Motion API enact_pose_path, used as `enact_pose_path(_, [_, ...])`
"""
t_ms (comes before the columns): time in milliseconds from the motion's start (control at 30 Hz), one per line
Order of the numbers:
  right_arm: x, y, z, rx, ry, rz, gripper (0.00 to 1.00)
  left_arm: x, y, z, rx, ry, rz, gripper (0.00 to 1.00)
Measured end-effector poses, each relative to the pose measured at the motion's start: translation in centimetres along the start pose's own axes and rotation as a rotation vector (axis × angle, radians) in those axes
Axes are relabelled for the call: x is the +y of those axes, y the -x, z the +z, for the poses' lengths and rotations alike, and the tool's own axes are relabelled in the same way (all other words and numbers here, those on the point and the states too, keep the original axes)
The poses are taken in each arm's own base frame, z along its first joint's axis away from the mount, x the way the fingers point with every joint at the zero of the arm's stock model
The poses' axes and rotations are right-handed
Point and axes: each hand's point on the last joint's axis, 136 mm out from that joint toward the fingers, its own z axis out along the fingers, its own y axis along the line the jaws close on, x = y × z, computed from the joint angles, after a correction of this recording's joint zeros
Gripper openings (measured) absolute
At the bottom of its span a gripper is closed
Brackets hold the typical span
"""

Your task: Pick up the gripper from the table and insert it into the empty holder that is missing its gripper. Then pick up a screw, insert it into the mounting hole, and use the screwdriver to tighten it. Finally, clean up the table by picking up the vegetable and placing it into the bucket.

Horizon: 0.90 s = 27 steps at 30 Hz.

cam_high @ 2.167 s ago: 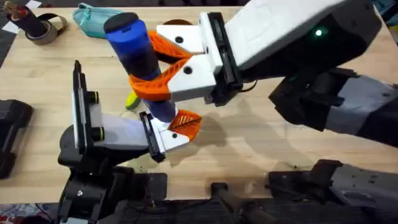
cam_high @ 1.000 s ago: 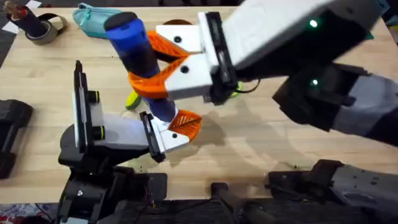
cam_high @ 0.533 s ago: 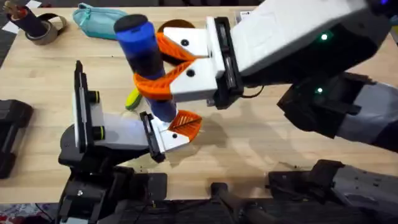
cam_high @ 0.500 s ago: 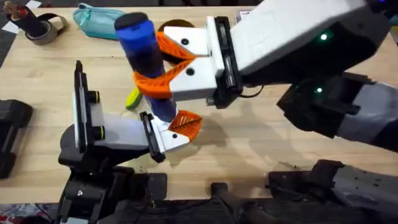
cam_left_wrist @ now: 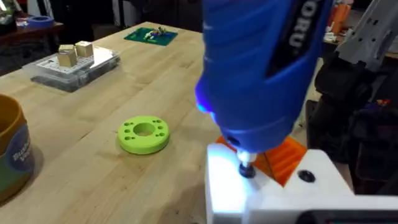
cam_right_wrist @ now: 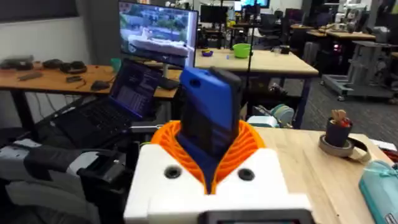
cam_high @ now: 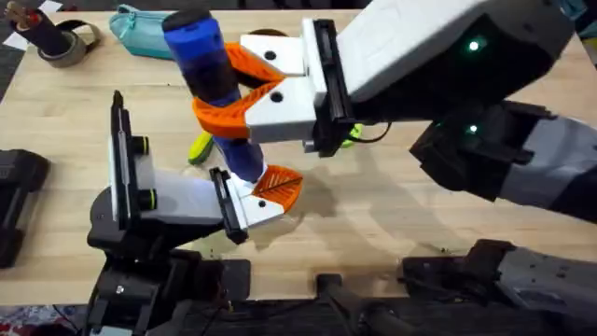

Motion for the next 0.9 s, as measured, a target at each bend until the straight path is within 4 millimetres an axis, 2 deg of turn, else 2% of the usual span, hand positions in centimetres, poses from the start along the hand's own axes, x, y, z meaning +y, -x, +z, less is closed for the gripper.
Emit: enact_pose_path(900, [1.03, 0.59, 0.39, 0.009, 0.082, -0.062, 0.025, 0.07, 0.04, 0.00, -0.001, 0.004, 0.008, 0.007])
